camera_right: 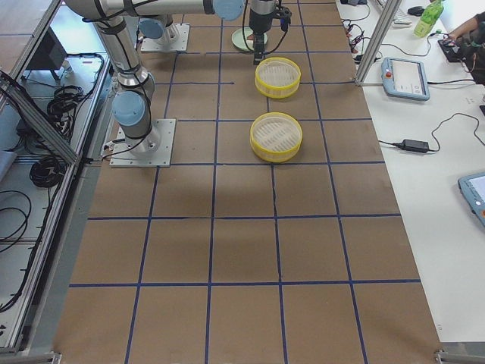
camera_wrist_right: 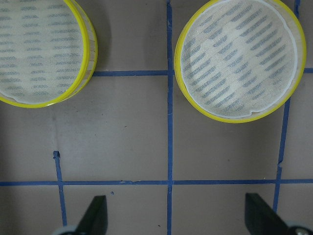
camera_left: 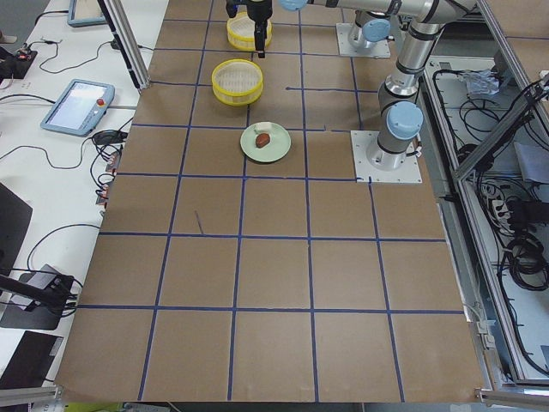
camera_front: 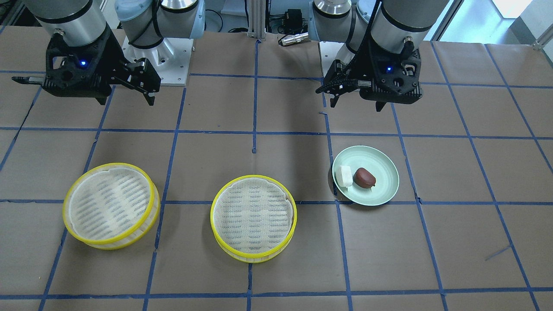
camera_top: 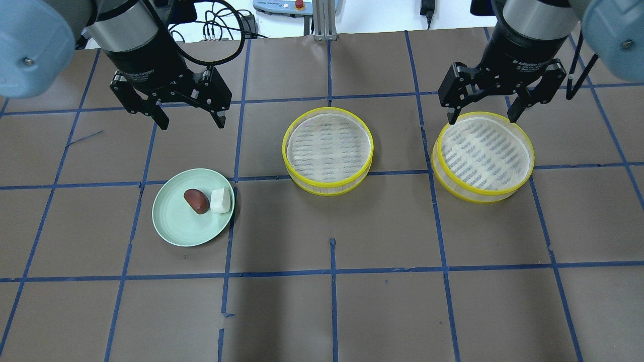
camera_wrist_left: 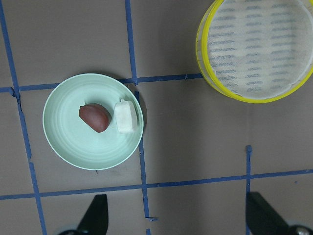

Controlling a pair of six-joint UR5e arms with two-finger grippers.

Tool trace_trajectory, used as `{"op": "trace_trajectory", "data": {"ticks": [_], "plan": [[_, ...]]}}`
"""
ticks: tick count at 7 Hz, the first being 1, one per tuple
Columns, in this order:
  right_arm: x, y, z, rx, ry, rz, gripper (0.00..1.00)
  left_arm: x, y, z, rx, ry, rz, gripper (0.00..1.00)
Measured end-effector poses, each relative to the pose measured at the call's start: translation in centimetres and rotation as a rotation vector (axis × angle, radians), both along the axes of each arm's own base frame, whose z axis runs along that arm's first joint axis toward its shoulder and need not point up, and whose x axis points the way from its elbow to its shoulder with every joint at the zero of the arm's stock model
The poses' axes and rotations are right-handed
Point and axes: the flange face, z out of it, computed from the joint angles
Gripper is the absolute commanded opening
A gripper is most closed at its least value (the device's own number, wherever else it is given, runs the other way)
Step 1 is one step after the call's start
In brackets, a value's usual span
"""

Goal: Stack buns with steamer

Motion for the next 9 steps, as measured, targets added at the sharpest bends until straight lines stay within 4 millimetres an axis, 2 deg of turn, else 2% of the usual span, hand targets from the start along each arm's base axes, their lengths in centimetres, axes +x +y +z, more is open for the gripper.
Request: {"op": "trace_trajectory", "data": {"ticks": [2,3,4,5,6,8,9], "plan": [[0.0,0.0,-0.1,0.003,-0.001,-0.001,1.0,0.1,0.3,0.0,0.003,-0.002,0.0,1.0],[-0.2,-0.2,-0.2,0.003,-0.004,-0.002,1.0,0.2,0.4,-0.8,0.02,-0.001,-0.008,1.0],[-1.0,-0.9,-0.4,-0.012,-0.006,0.01,1.0,0.8,0.3,-2.9,0.046,0.001,-0.017,1.0],[-2.7,-2.3,-1.3,-0.021,-0.005,0.027,0.99,1.8,-0.4,-6.9,0.068,0.005,-0.009,1.0],[-5.2,-4.3,-3.4,-0.007,-0.005,0.023,0.99,2.6,-1.3,-11.6,0.077,0.008,0.001,0.99],[-11.8,-8.5,-8.7,-0.009,-0.001,0.023,0.98,3.3,-2.3,-21.1,0.074,0.011,0.009,0.99],[-15.3,-10.0,-11.5,-0.019,0.005,0.041,0.98,3.5,-2.6,-24.5,0.067,0.009,0.01,0.99]]}}
